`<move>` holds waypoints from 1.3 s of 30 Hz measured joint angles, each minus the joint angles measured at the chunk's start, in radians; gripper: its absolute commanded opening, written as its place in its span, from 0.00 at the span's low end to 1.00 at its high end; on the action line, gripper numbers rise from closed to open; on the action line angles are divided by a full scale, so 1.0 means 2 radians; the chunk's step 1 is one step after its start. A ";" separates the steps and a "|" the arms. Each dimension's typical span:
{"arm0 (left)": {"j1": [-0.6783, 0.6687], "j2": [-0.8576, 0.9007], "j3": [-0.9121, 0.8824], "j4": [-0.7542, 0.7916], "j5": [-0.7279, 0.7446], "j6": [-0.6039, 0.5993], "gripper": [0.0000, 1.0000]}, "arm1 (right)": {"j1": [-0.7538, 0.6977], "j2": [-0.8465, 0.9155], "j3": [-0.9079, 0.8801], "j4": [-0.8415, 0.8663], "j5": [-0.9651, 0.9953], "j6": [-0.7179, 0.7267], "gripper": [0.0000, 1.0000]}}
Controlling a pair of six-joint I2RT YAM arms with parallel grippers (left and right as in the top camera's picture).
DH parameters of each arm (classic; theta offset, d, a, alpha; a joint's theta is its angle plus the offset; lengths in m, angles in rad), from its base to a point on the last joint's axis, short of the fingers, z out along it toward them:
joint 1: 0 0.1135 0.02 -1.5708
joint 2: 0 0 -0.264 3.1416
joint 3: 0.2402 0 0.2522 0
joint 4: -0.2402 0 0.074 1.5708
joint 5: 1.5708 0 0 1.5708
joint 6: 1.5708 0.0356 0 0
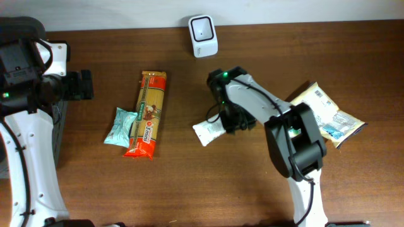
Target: Scan the item barcode
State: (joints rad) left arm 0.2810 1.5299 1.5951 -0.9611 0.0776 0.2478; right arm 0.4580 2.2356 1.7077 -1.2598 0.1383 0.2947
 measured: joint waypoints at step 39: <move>0.000 0.000 0.000 0.000 0.000 0.000 0.99 | -0.069 0.006 -0.113 0.420 -0.488 0.086 0.04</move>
State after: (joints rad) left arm 0.2810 1.5299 1.5951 -0.9607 0.0776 0.2478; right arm 0.3195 2.2478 1.4818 -0.4206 -0.8379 0.4675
